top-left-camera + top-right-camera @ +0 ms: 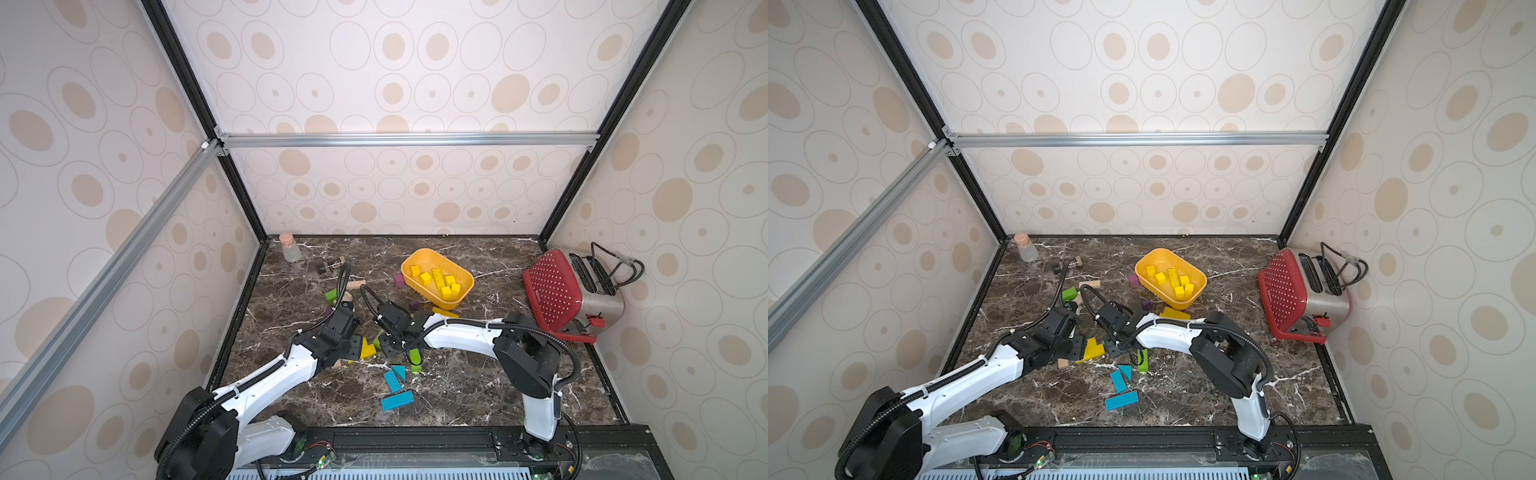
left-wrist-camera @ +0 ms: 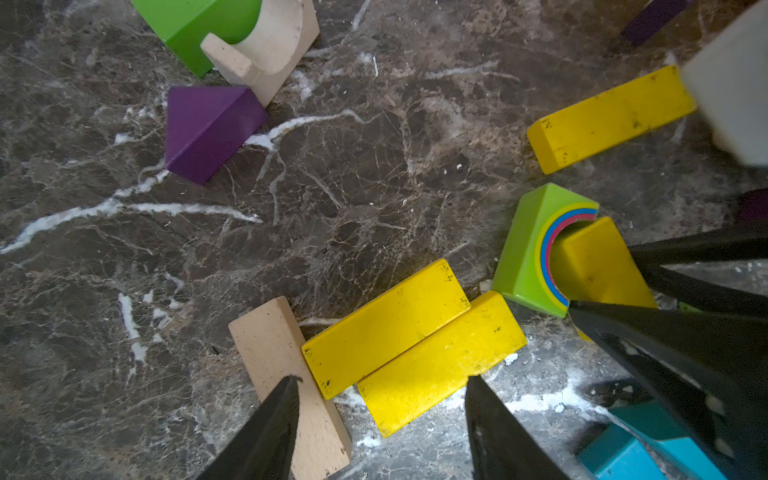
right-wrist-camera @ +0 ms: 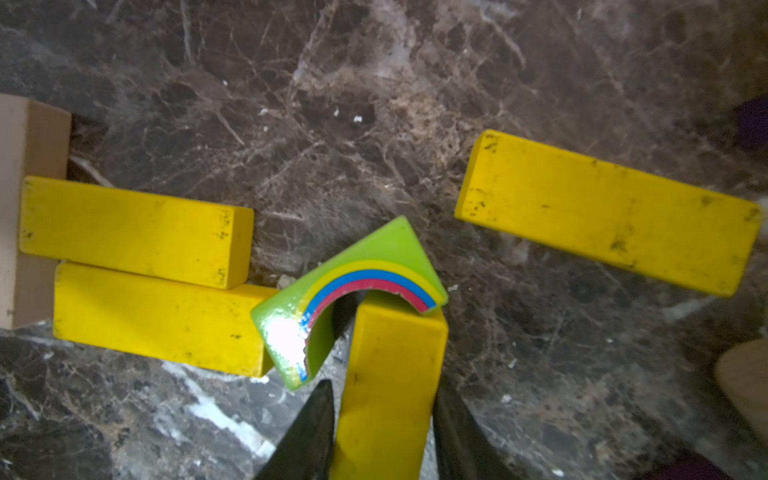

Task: Pick out the yellow building blocks
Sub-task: Pick up the building block from the center of the board.

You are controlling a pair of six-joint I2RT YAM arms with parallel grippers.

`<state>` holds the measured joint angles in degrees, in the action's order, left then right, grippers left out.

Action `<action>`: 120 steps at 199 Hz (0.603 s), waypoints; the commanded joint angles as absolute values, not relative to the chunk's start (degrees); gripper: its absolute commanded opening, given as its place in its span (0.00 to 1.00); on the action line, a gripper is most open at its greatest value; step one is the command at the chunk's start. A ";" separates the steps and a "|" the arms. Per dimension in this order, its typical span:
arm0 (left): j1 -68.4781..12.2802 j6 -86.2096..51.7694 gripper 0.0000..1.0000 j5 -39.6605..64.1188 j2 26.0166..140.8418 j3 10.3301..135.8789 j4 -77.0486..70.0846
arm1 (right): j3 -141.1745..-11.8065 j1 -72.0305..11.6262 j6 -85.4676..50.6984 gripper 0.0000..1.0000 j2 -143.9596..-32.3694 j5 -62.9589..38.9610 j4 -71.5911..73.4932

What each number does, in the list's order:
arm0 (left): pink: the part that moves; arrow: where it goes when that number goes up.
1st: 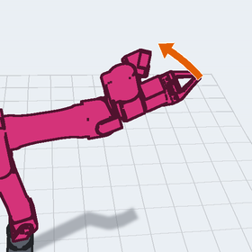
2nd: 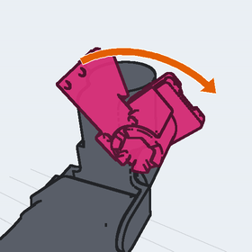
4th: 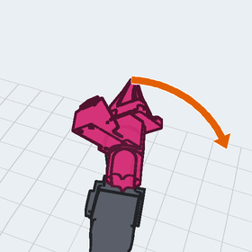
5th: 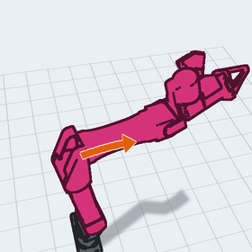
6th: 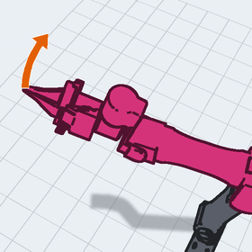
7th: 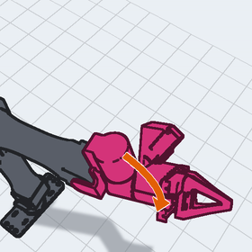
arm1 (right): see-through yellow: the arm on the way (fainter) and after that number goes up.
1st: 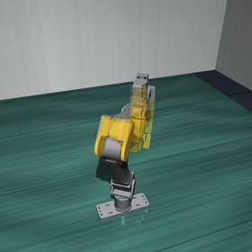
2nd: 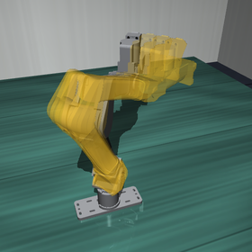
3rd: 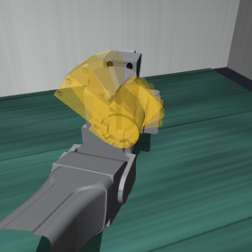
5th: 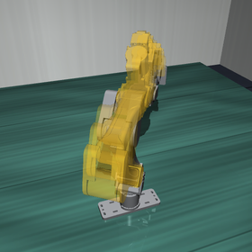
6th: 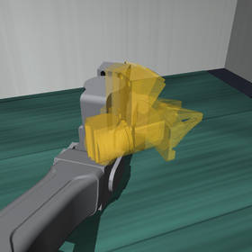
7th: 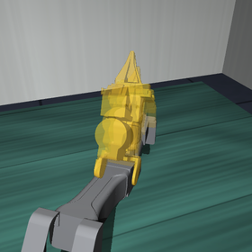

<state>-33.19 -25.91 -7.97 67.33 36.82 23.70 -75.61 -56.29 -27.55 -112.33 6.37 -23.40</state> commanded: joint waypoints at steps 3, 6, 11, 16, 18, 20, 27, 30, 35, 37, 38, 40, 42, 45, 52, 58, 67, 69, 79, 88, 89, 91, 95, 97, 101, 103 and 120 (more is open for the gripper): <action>-32.96 -25.36 0.63 -9.57 67.97 39.25 24.53 | -75.02 -56.77 -27.02 0.35 -111.14 8.54 -24.72; -32.97 -25.40 0.63 -9.70 68.15 39.34 24.52 | -74.90 -56.78 -26.91 0.34 -111.06 8.68 -24.59; -32.96 -25.40 0.63 -9.80 68.32 39.61 24.57 | -74.73 -56.69 -26.74 0.32 -110.97 8.75 -24.58; -33.01 -25.40 0.63 -10.00 68.53 39.87 24.69 | -74.71 -56.73 -26.59 0.31 -110.83 8.91 -24.53; -32.97 -25.33 0.63 -10.01 68.64 40.03 24.67 | -74.71 -56.72 -26.56 0.30 -110.83 8.95 -24.52; -32.96 -25.32 0.63 -10.02 68.64 40.15 24.69 | -74.71 -56.72 -26.44 0.29 -110.79 8.96 -24.52; -32.98 -25.31 0.63 -10.24 68.78 40.48 24.63 | -74.82 -56.78 -26.22 0.28 -110.67 9.05 -24.47; -32.96 -25.31 0.63 -10.32 68.77 40.51 24.59 | -74.85 -56.78 -26.06 0.27 -110.66 9.09 -24.37; -32.97 -25.31 0.63 -10.44 68.74 40.71 24.47 | -74.71 -56.73 -25.81 0.27 -110.50 9.10 -24.15; -33.03 -25.31 0.63 -10.48 68.75 40.72 24.44 | -74.73 -56.77 -25.68 0.27 -110.42 9.04 -24.10; -33.04 -25.31 0.63 -10.47 68.74 40.75 24.39 | -74.72 -56.77 -25.63 0.27 -110.40 9.00 -24.05; -33.00 -25.31 0.63 -10.50 68.78 40.75 24.31 | -74.78 -56.71 -25.48 0.27 -110.33 9.04 -23.94; -33.04 -25.31 0.63 -10.54 68.76 40.77 24.16 | -74.75 -56.74 -25.38 0.27 -110.24 9.05 -23.83; -32.97 -25.31 0.63 -10.55 68.78 40.75 23.97 | -74.65 -56.70 -25.11 0.26 -110.10 9.05 -23.70; -33.01 -25.03 0.63 -10.48 68.82 40.78 23.45 | -74.56 -56.74 -24.63 0.26 -109.68 9.18 -23.41; -32.97 -24.52 0.63 -10.53 68.98 40.80 23.23 | -74.45 -56.71 -24.16 0.25 -109.32 9.36 -23.37; -32.99 -23.69 0.63 -11.16 69.19 41.11 23.35 | -74.28 -56.75 -23.59 0.24 -108.53 9.88 -23.38; -32.97 -23.52 0.63 -11.34 69.31 41.28 23.44 | -74.20 -56.77 -23.45 0.24 -108.30 9.99 -23.31; -33.01 -21.96 0.63 -12.13 69.54 42.13 23.78 | -73.63 -56.66 -22.76 0.23 -107.26 10.67 -22.95; -33.00 -20.15 0.64 -13.03 69.63 43.32 24.31 | -73.16 -56.61 -22.15 0.22 -106.24 11.12 -22.64; -33.03 -19.88 0.64 -13.15 69.66 43.46 24.37 | -73.10 -56.61 -22.06 0.22 -106.12 11.14 -22.61; -32.98 -19.41 0.63 -13.39 69.62 43.69 24.37 | -72.99 -56.60 -21.93 0.22 -105.94 11.31 -22.53; -32.98 -18.57 0.64 -13.80 69.58 44.19 24.44 | -72.80 -56.60 -21.51 0.22 -105.49 11.50 -22.39; -32.96 -18.15 0.64 -13.97 69.49 44.45 24.43 | -72.71 -56.60 -21.37 0.22 -105.30 11.47 -22.27; -32.96 -17.17 0.64 -14.32 69.40 44.89 24.36 | -72.55 -56.60 -20.94 0.22 -105.06 11.59 -22.16; -32.98 -16.73 0.64 -14.50 69.36 45.13 24.28 | -72.45 -56.65 -20.75 0.22 -104.86 11.64 -22.02; -32.96 -12.83 0.64 -15.33 68.75 47.37 23.99 | -72.07 -56.67 -19.64 0.20 -103.69 12.64 -21.47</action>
